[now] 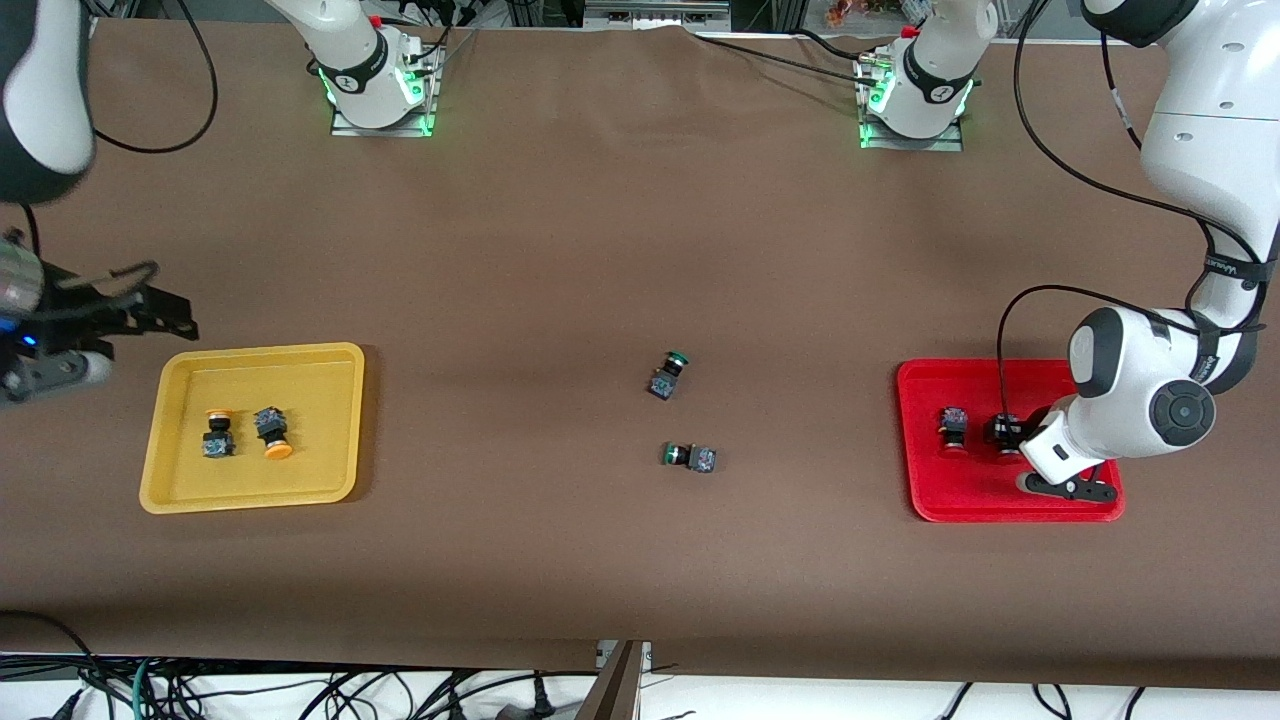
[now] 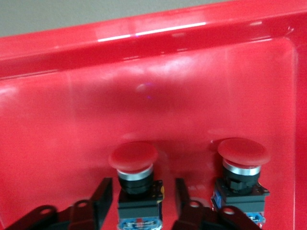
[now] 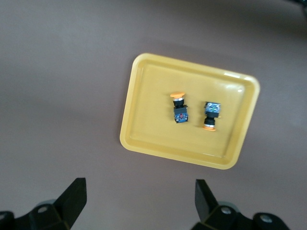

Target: Place red and yellow buttons in trays

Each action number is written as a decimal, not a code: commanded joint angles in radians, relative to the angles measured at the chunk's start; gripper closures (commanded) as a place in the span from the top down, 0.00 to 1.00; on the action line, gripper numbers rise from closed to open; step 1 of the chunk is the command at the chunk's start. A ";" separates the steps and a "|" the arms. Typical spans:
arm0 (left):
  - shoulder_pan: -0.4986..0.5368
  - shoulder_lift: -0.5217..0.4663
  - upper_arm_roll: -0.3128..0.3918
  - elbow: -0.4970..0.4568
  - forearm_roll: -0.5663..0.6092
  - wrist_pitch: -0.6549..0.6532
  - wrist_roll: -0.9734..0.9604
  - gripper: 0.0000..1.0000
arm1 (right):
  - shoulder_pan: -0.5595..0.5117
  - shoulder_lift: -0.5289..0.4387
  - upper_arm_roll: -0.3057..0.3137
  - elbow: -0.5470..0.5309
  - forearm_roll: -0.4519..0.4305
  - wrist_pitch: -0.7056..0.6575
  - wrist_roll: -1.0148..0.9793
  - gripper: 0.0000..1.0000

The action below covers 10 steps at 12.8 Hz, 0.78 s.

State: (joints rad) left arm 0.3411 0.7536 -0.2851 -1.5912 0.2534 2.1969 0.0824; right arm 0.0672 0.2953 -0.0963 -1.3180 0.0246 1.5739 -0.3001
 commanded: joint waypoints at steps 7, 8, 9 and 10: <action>0.013 -0.353 -0.042 0.065 -0.051 -0.399 -0.009 1.00 | -0.010 -0.202 0.024 -0.147 -0.022 -0.133 0.088 1.00; 0.013 -0.406 -0.055 0.065 -0.078 -0.458 -0.007 1.00 | -0.010 -0.205 0.029 -0.147 -0.020 -0.152 0.113 1.00; 0.013 -0.465 -0.057 0.062 -0.113 -0.497 -0.006 1.00 | -0.012 -0.209 0.049 -0.145 -0.025 -0.167 0.146 1.00; 0.015 -0.508 -0.060 0.060 -0.146 -0.523 -0.006 1.00 | -0.012 -0.205 0.056 -0.145 -0.038 -0.169 0.168 1.00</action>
State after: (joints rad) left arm 0.3456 0.3391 -0.3375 -1.4927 0.1598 1.7148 0.0813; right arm 0.0661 0.1180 -0.0725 -1.4373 0.0124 1.4196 -0.1853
